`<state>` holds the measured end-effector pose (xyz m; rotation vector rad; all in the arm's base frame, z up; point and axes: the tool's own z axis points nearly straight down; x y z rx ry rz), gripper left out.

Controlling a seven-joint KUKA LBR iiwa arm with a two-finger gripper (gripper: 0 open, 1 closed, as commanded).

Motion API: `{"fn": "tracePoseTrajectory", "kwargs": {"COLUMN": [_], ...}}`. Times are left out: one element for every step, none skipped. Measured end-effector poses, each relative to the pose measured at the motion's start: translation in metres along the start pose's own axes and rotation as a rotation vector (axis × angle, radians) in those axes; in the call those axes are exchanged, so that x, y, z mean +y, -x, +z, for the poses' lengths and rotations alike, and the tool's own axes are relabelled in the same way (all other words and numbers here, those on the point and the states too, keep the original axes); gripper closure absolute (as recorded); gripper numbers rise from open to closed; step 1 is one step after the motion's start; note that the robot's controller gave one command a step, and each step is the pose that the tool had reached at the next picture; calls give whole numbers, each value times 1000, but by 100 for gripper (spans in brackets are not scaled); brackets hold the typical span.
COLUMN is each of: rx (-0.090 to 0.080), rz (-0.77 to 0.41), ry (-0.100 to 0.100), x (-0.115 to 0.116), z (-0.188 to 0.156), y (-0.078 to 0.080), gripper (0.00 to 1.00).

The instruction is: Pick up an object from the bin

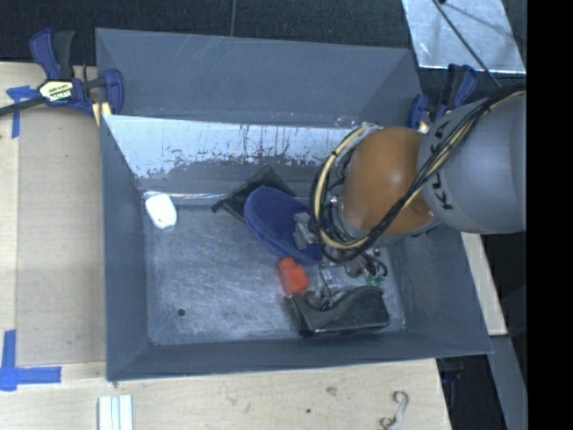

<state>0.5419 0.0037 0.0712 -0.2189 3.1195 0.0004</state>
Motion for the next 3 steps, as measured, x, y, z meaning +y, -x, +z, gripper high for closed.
{"fn": "tracePoseTrajectory", "kwargs": {"rx": [4,-6,2], "rz": [-295,-295,-250], "ry": [1,2,-1], "x": [28,30,19], "z": [-1,-4,-136], "y": [20,23,15], "gripper": [0,100,100]}}
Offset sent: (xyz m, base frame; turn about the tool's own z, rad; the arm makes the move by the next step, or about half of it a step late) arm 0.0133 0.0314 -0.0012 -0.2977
